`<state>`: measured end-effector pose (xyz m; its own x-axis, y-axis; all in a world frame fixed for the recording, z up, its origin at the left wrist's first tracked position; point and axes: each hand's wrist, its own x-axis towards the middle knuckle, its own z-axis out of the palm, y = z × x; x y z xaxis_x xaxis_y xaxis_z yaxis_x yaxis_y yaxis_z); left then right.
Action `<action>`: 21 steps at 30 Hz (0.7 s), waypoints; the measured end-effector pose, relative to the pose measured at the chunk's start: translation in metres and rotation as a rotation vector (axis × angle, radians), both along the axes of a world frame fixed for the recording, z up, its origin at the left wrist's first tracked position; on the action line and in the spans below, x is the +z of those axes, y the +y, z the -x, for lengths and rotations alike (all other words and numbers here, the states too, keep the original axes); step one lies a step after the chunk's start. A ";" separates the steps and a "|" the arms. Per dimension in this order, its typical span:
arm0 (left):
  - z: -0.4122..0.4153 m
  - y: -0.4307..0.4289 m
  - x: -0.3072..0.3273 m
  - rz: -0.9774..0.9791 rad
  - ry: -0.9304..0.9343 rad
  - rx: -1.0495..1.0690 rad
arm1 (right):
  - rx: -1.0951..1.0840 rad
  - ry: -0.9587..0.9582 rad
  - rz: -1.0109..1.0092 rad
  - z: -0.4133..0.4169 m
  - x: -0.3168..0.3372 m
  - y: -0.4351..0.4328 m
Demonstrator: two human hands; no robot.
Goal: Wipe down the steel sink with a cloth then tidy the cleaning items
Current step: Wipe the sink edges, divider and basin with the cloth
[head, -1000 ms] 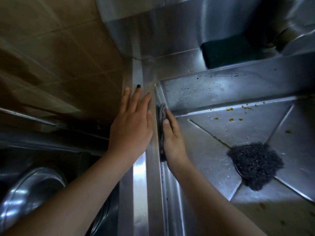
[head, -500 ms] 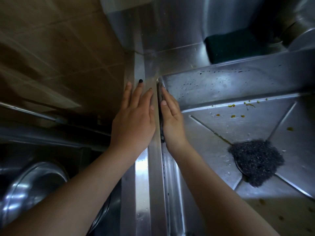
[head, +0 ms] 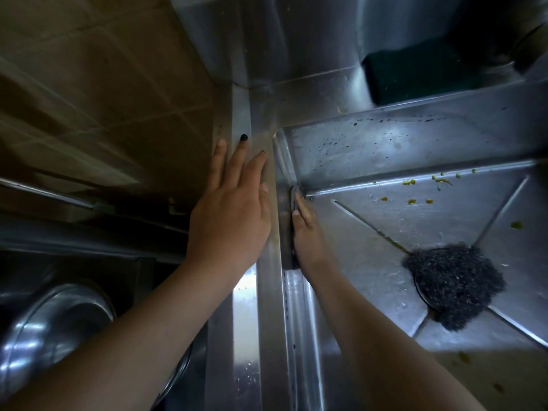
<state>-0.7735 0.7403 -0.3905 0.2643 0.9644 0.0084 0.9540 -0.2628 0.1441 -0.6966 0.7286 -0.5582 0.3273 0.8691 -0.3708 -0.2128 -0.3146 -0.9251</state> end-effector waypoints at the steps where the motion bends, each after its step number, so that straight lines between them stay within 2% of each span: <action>1: 0.000 0.000 0.000 0.004 0.000 0.000 | -0.001 -0.001 -0.011 0.000 -0.003 0.000; 6: 0.000 0.001 0.002 0.029 -0.015 0.011 | -0.070 0.137 0.084 0.007 0.002 -0.005; 12: -0.001 0.002 0.002 0.046 -0.027 0.021 | -0.119 0.438 0.174 -0.006 0.022 -0.005; 21: 0.000 0.004 0.003 0.106 -0.075 0.038 | -0.179 0.527 0.214 -0.020 0.042 -0.013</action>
